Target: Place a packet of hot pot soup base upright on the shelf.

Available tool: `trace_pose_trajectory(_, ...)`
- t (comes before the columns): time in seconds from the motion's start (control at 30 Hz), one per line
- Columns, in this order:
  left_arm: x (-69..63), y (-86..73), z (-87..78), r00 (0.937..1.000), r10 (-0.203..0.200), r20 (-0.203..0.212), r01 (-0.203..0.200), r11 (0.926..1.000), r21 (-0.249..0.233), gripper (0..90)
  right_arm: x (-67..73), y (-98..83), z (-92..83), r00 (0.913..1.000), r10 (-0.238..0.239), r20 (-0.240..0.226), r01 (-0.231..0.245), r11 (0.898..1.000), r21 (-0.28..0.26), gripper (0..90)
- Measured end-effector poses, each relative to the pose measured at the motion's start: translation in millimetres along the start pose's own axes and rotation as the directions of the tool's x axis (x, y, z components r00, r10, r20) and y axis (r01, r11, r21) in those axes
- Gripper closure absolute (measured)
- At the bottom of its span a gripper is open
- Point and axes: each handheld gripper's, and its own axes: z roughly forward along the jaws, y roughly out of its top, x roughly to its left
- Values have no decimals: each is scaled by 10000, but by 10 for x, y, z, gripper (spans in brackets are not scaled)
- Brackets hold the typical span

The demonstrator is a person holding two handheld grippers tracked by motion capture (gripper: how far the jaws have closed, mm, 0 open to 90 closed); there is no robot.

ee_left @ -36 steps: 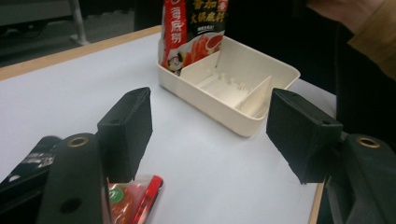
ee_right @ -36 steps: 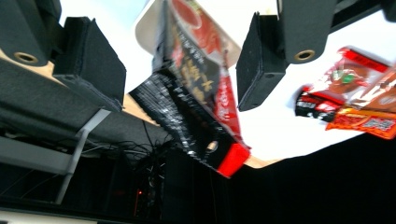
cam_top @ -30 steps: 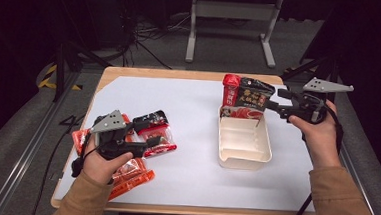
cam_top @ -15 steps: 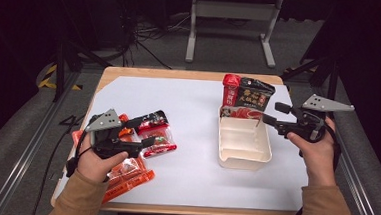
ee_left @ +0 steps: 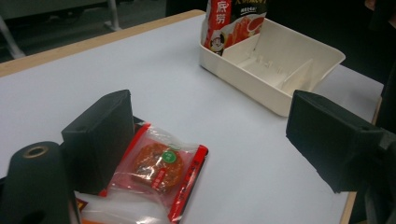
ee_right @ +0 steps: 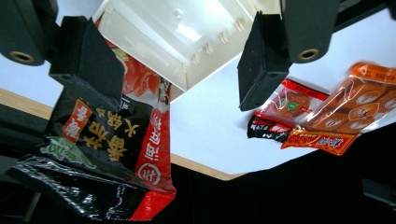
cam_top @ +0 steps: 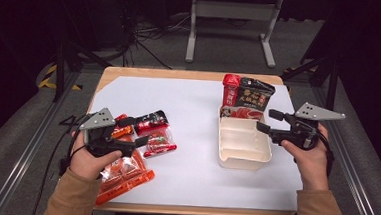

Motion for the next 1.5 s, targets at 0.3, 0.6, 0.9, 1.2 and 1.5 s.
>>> trace_pose_trajectory(0.3, 169, -51, -236, 9961, -185, -867, 190, 9998, 45, 163, 1, -5, 108, 9995, -197, -233, 200, 9997, 116, 325)
trace_pose_trajectory(0.6, 385, -109, -361, 9899, -485, -1331, 521, 9984, 240, 154, -6, -30, 101, 9996, -153, -216, 154, 9999, 65, 347)
trace_pose_trajectory(0.9, 565, -185, -411, 9812, -972, -1666, 1011, 9948, 153, 148, -15, -98, 66, 9998, -201, -63, 195, 9953, -944, 383)
trace_pose_trajectory(1.2, 788, -325, -493, 9612, -1433, -2357, 1459, 9893, -61, 148, -17, -111, 79, 9999, -19, -132, 12, 9986, -525, 387)
trace_pose_trajectory(1.5, 947, -456, -555, 9384, -1803, -2949, 1790, 9833, -317, 144, -22, -102, 79, 10000, -20, 58, 20, 9999, 157, 391)
